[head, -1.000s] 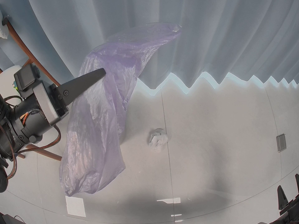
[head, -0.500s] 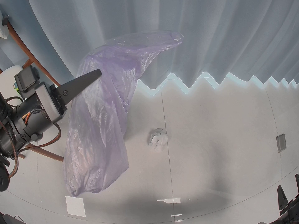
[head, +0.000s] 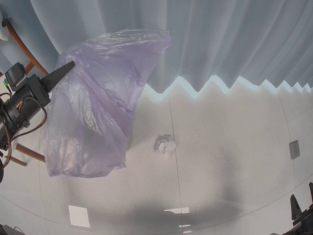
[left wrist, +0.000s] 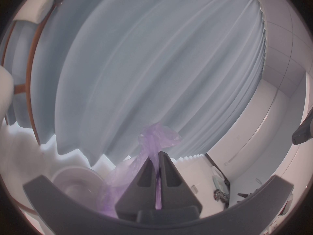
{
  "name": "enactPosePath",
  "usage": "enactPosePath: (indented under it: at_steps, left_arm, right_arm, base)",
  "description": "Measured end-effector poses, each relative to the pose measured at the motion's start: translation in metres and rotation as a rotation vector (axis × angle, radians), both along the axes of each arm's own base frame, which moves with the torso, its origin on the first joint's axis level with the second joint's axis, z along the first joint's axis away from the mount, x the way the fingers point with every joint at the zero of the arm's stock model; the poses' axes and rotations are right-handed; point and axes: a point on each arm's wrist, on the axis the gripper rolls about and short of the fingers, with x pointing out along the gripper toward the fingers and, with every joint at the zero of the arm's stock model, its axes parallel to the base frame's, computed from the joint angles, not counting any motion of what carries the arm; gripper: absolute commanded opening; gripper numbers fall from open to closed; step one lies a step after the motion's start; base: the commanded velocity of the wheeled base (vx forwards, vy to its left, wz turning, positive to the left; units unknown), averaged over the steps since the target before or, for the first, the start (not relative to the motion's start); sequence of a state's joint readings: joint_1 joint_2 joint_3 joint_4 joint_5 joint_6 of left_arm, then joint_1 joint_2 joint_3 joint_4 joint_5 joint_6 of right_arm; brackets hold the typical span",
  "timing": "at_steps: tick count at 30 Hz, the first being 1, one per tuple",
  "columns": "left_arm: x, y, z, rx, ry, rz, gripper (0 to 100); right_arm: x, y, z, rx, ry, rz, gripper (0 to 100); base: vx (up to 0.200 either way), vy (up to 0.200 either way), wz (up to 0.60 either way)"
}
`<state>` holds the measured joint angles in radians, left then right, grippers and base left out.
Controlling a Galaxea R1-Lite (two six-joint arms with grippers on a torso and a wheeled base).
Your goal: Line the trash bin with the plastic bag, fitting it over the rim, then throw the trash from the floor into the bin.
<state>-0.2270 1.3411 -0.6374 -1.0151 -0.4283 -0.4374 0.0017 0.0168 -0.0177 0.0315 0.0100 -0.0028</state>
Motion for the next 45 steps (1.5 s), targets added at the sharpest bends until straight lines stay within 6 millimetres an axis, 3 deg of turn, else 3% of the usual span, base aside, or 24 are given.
enactPosePath:
  at_steps: [11,18,25,45]
  left_arm:
    - [-0.008,0.014,-0.002,0.108,0.05,0.085,0]
    - [-0.017,0.023,0.01,0.107,0.0,0.128,0]
    - [-0.014,0.037,0.011,0.175,-0.041,0.226,0]
    - [-0.012,0.042,0.015,0.173,-0.052,0.253,0]
  right_arm:
    - [0.0,0.0,0.0,0.0,0.0,0.0,100]
    - [0.0,0.0,0.0,0.0,0.0,0.0,100]
    - [0.0,0.0,0.0,0.0,0.001,0.001,100]
    - [0.0,0.0,0.0,0.0,0.001,0.0,100]
  base:
    - [0.0,0.0,0.0]
    - [0.0,0.0,0.0]
    - [0.0,0.0,0.0]
    - [0.0,0.0,0.0]
